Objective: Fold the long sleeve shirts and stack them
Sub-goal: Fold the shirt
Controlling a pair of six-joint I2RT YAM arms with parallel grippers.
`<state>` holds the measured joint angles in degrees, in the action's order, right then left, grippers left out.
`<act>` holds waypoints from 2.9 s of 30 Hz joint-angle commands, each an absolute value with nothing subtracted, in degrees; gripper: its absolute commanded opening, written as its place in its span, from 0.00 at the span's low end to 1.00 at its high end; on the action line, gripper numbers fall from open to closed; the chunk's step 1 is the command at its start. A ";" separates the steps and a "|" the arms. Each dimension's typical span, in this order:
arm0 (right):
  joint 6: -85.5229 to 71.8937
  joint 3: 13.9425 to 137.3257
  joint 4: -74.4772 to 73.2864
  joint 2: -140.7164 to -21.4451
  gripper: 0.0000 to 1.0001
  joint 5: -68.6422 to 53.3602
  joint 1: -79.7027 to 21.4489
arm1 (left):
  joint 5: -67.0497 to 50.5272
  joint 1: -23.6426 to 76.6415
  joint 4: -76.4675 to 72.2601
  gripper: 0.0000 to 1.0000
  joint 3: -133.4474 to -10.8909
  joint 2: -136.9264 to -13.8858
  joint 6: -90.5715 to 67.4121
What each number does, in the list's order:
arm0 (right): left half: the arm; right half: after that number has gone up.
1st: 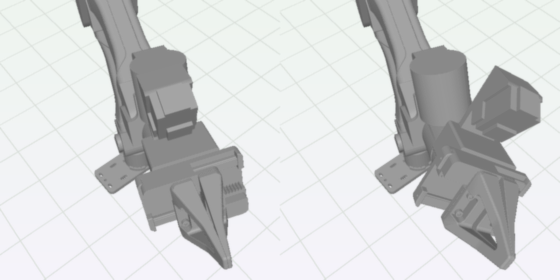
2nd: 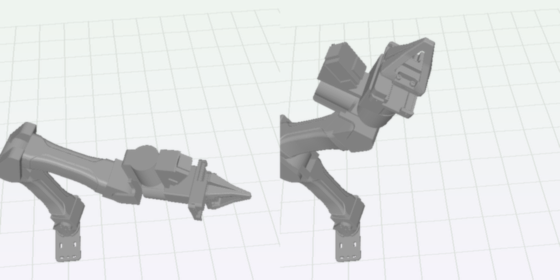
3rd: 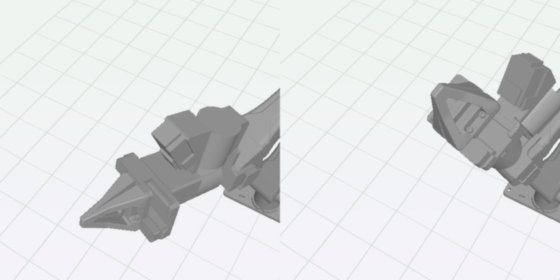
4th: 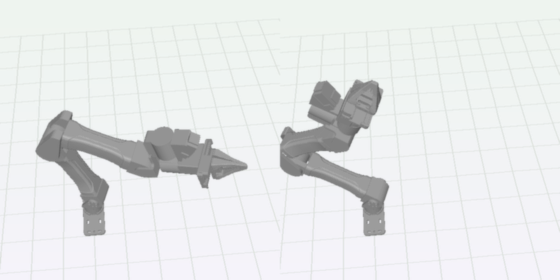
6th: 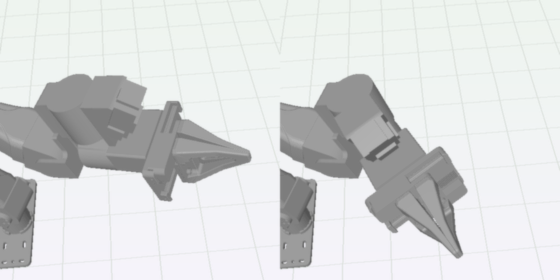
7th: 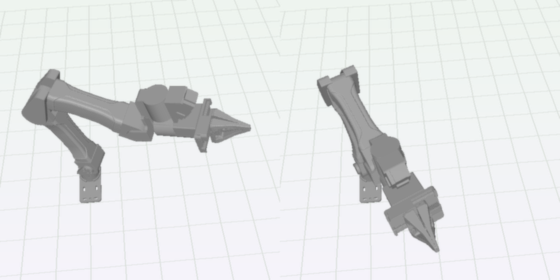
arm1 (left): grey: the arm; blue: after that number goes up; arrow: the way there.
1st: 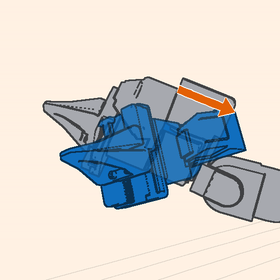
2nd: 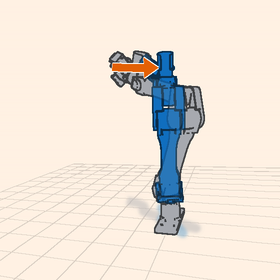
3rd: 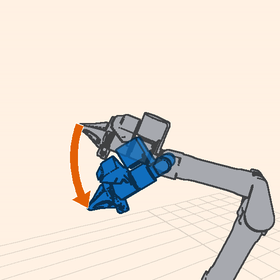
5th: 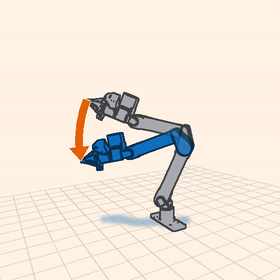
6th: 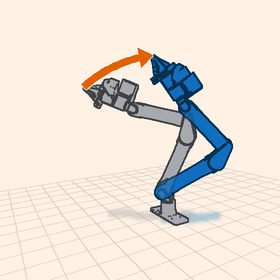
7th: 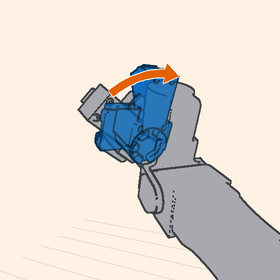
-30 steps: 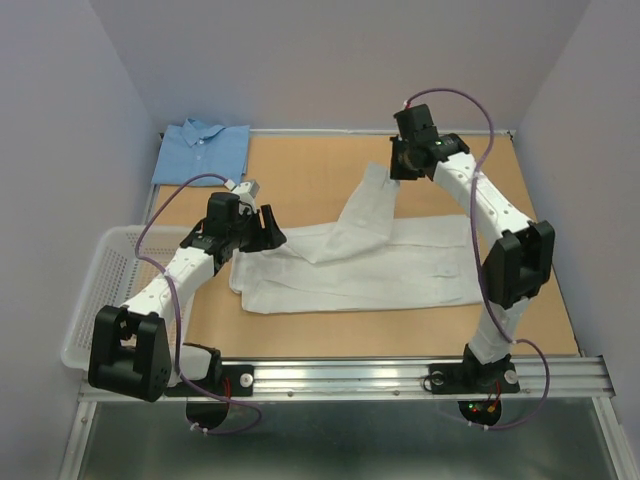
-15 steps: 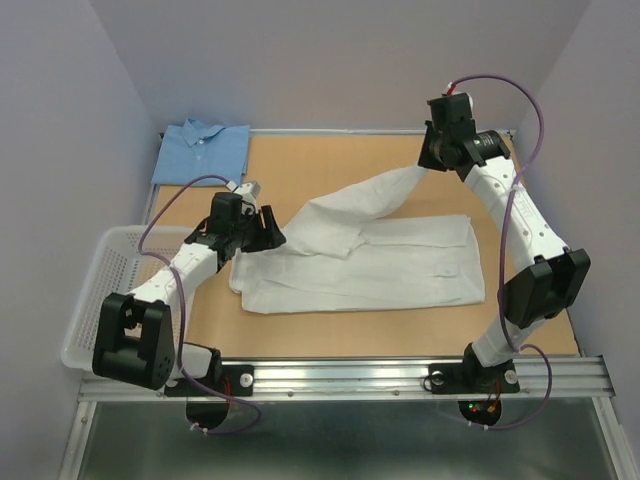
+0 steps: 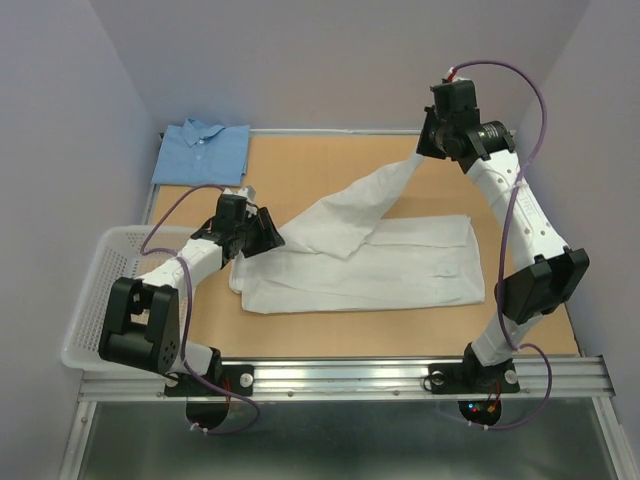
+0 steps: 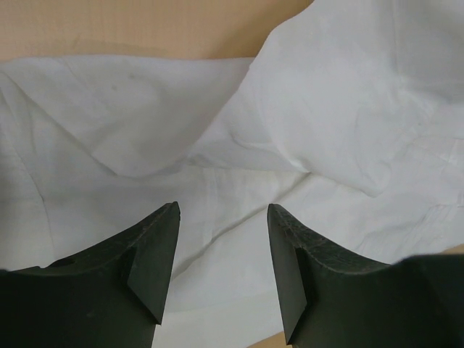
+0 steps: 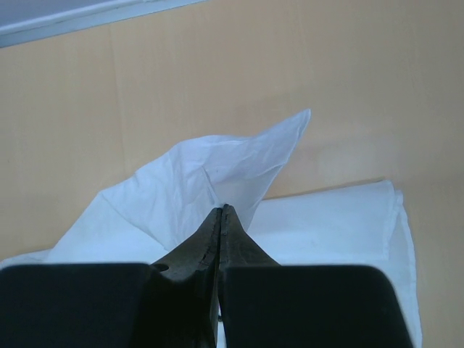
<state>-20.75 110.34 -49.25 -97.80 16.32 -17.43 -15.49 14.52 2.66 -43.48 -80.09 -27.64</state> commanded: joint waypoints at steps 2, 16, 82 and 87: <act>-19.60 111.80 -47.29 -98.00 0.00 14.42 -17.58 | -11.52 14.94 2.37 0.65 -45.61 -78.75 -36.38; -18.02 112.94 -45.97 -97.56 0.01 9.94 -17.58 | -11.96 15.29 2.46 0.61 -49.57 -88.85 -39.81; -13.01 110.30 -45.62 -93.25 0.01 10.90 -17.58 | -16.35 16.26 9.93 0.53 -65.48 -102.22 -8.70; -13.10 110.04 -45.53 -93.08 0.01 10.99 -17.58 | -19.51 16.26 10.63 0.50 -65.57 -102.13 -8.00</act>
